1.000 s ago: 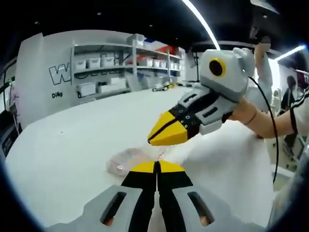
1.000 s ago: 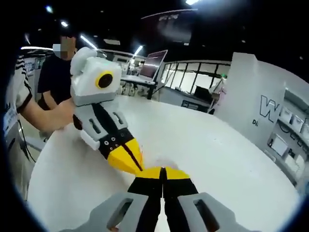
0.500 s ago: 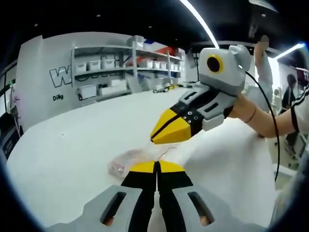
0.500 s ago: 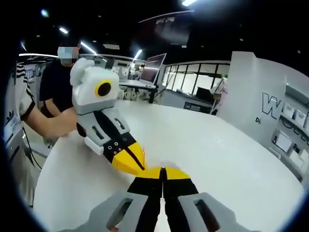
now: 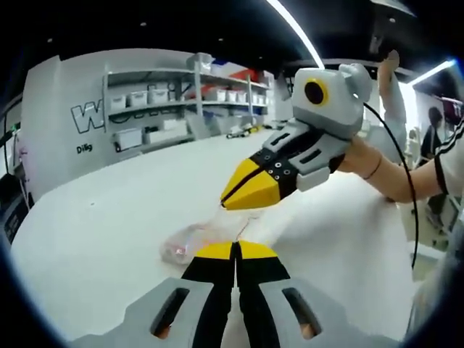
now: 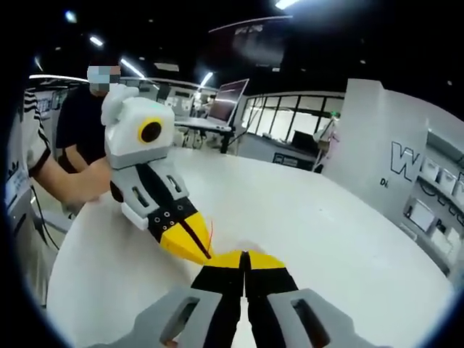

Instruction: Open the resealable bag by pulling the two sides of the seal apart until the entire bag opening is separated and visibly accessible.

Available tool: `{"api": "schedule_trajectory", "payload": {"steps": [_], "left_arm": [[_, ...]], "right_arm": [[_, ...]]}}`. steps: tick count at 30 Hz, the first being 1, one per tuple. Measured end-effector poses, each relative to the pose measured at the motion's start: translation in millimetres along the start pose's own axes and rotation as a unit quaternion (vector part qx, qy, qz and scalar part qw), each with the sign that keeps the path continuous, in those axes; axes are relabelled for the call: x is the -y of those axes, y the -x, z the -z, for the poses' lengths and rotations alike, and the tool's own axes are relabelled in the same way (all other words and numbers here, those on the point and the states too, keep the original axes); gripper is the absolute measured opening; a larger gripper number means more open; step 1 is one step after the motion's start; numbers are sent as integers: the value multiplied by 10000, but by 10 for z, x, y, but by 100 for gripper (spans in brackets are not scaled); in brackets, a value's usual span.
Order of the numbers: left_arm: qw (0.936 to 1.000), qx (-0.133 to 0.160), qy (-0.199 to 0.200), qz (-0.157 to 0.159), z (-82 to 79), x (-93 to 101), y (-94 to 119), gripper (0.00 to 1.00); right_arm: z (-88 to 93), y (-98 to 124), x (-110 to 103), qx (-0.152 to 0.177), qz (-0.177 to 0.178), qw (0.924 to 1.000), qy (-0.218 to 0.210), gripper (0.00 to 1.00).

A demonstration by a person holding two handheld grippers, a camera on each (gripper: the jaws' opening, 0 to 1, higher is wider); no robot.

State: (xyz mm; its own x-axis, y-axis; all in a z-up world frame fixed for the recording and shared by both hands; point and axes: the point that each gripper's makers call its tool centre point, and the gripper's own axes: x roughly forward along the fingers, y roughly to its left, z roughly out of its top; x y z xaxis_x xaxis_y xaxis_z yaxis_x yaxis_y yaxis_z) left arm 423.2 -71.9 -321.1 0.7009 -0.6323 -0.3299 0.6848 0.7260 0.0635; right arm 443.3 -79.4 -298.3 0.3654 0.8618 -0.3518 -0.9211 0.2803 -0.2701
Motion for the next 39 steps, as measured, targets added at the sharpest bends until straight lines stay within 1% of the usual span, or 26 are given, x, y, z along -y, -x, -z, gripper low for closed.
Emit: {"api": "schedule_trajectory", "payload": {"steps": [17,30,39], "left_arm": [[10000,-41,-27,-18,14,-12,13,1],[10000,-31,-52,-31,5,-22,20,1],[10000,-23,-31,-17,3,-19,22,1]], "right_arm": [[-4,21,29,-13,110,9999,109,0],[-30,73,160,50,363,9992,156,0],[-44,96,184,81,437,9989,179,0]]}}
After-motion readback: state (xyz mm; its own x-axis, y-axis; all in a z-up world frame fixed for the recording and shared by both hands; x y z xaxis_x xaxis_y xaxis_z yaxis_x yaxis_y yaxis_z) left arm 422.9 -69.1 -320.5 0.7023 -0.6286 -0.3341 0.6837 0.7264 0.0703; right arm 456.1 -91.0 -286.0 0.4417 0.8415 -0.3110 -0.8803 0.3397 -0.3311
